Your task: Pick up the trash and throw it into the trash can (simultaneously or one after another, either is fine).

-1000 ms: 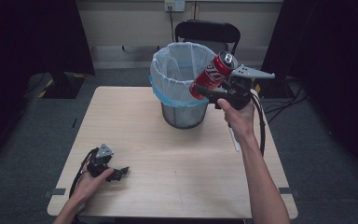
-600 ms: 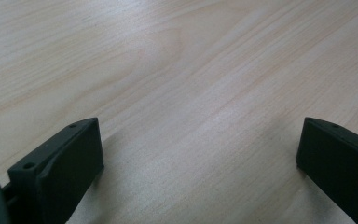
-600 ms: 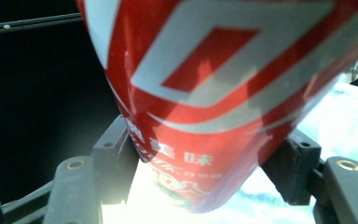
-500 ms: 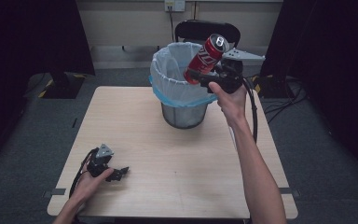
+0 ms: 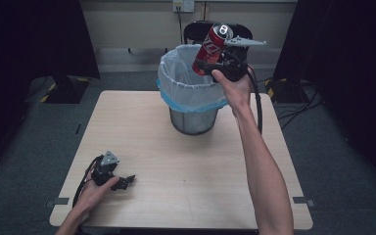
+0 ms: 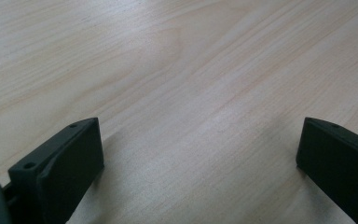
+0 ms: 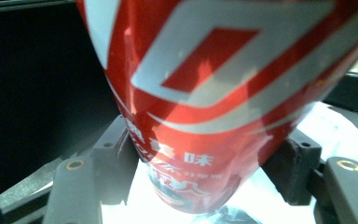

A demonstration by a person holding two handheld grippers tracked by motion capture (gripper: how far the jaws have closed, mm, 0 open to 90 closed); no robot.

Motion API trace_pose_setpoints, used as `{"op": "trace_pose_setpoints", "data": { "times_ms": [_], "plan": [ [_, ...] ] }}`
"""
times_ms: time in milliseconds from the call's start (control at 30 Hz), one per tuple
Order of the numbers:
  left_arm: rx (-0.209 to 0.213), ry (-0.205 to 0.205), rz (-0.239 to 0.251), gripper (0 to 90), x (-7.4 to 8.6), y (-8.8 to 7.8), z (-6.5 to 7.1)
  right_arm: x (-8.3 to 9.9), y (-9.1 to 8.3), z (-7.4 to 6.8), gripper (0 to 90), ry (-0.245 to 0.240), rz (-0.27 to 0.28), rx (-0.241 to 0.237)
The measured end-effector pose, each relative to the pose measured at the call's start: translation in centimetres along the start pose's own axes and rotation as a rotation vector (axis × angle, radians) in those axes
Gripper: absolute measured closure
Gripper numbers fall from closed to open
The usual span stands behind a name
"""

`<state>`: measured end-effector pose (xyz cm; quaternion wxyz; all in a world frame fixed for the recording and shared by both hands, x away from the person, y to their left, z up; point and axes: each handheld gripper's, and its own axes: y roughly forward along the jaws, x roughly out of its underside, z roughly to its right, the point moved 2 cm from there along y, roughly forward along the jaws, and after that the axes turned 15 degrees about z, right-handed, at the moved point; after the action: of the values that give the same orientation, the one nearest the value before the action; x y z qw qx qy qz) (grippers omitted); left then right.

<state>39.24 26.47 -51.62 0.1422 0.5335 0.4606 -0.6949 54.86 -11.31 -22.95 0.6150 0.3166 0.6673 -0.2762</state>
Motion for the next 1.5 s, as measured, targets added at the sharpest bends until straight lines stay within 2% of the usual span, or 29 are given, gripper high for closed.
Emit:
{"op": "trace_pose_setpoints", "data": {
  "times_ms": [200,267,400,533,733,933,1000,1267,1500],
  "plan": [
    [0.0,0.003,0.0,0.2,0.0,0.0,0.0,0.8,1.3,0.7,33.6,0.015,-0.042,0.023],
    [0.001,0.004,0.0,0.2,0.0,0.0,0.0,1.1,1.5,0.9,29.4,0.026,-0.055,0.028],
    [0.0,0.007,0.0,0.2,0.0,0.0,-0.1,1.5,1.7,1.4,27.9,0.055,-0.062,0.046],
    [0.002,0.006,-0.001,0.2,0.0,0.0,0.0,1.8,1.6,1.6,28.2,0.058,-0.055,0.048],
    [0.004,0.011,-0.004,0.3,0.0,-0.1,-0.1,1.6,1.1,1.4,27.8,0.058,-0.042,0.037],
    [0.003,0.01,-0.004,0.3,0.0,-0.1,-0.1,1.1,0.1,1.3,28.1,0.038,-0.032,0.036],
    [0.005,0.021,-0.009,0.3,0.0,-0.1,-0.1,1.0,-0.3,1.3,29.0,0.031,-0.03,0.032],
    [0.005,0.02,-0.009,0.3,0.0,-0.1,-0.1,1.6,-1.7,1.1,29.2,0.023,-0.029,0.028],
    [0.004,0.02,-0.009,0.3,0.0,-0.1,-0.1,1.4,-2.4,1.1,29.5,0.019,-0.023,0.027]
  ]
}}
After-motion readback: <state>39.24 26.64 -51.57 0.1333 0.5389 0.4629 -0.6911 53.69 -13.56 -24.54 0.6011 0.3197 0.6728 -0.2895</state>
